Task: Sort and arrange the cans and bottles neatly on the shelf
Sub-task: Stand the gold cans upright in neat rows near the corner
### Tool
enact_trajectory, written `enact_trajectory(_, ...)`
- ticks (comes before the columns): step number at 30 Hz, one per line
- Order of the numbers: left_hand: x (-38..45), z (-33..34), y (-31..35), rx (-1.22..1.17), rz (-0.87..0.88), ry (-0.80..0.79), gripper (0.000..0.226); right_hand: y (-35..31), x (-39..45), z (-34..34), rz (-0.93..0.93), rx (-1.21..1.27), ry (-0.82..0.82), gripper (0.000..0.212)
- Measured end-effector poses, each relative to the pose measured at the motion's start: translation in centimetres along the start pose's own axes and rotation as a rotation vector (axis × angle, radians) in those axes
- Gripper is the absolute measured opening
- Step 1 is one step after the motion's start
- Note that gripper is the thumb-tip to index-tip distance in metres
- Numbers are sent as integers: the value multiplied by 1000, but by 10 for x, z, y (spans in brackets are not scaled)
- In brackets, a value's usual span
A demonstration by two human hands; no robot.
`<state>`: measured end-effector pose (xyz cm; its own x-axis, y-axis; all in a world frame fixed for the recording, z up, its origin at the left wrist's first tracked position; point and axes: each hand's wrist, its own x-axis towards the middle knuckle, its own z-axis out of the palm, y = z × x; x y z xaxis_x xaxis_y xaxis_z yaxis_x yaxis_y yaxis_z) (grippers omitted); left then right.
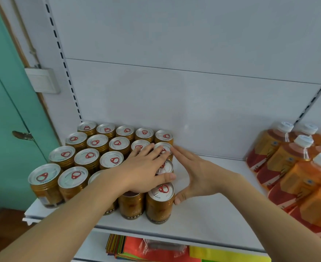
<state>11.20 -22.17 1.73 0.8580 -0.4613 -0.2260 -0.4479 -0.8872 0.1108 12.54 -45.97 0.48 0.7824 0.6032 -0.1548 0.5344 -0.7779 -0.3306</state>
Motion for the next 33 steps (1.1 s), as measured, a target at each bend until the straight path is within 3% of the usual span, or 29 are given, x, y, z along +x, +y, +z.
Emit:
enact_trajectory(3,-5,-8,-1,-113,5,71,86,-6,-12,-11,31,-38,1,142)
enact_trajectory(5,-18,-18,-6,-211,6,157,81,-10,-23,-20,55,-45,29,123)
enact_trajectory(7,-37,-23,-19,-246,10,221,88,-20,-31,-24,53,-22,127,101)
enact_trajectory(9,-63,-26,-35,-213,14,267,98,-44,-33,-20,-6,16,232,94)
enact_trajectory(11,-88,-23,-53,-144,-16,233,93,-79,-31,-6,-61,-40,227,100)
enact_trajectory(16,-116,-6,-86,44,-65,4,128,-129,-3,38,5,-294,239,108)
enact_trajectory(25,-92,24,-102,164,103,124,119,-140,12,45,191,-364,210,111)
enact_trajectory(33,-109,6,-117,71,125,149,132,-157,3,36,231,-415,211,118)
